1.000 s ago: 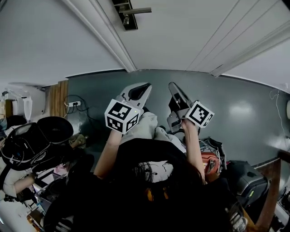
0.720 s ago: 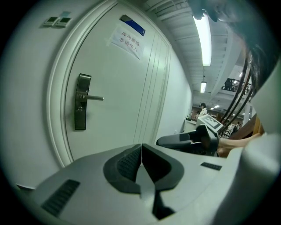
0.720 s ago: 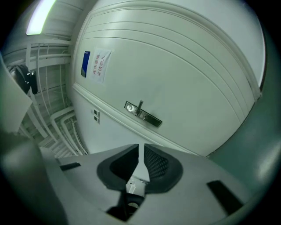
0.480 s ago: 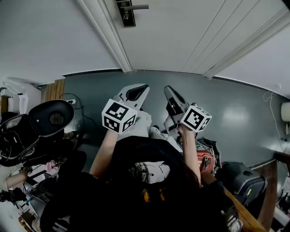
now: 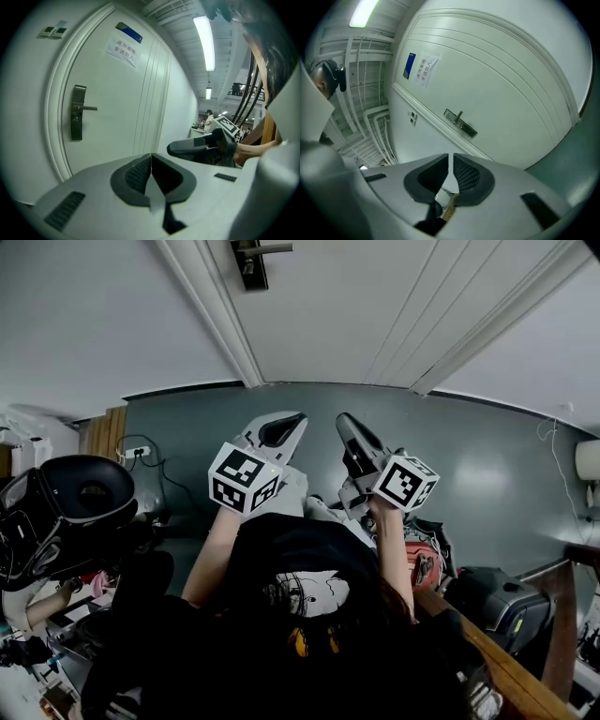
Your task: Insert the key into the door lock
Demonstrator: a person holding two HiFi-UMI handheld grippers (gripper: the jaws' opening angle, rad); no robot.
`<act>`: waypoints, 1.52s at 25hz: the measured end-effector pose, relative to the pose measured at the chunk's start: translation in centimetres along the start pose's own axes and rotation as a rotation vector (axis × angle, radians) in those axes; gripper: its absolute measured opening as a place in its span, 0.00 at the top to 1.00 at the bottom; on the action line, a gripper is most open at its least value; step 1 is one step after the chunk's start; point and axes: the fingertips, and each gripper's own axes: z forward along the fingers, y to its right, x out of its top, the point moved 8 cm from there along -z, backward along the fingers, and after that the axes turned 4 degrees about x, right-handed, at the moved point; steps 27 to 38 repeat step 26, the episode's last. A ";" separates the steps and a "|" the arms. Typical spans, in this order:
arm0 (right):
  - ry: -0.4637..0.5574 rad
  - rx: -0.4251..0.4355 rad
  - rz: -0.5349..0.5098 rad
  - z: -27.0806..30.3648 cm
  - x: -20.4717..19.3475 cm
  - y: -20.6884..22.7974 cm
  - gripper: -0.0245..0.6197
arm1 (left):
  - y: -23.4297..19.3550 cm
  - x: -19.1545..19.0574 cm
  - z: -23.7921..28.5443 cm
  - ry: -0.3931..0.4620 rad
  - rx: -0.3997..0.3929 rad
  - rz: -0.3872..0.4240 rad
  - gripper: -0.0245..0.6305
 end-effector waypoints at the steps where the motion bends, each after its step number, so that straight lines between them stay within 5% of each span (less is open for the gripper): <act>1: 0.001 -0.001 -0.007 -0.2 0.1 0.0 0.93 | 0.2 0.0 0.0 -0.001 -0.003 0.002 0.95; 26: 0.011 -0.208 -0.120 -4.8 0.6 4.6 0.93 | 1.2 -2.6 1.5 -0.153 -0.048 0.005 0.95; 38: 0.011 -0.208 -0.120 -4.8 0.6 4.6 0.93 | 1.2 -2.6 1.5 -0.153 -0.048 0.005 0.95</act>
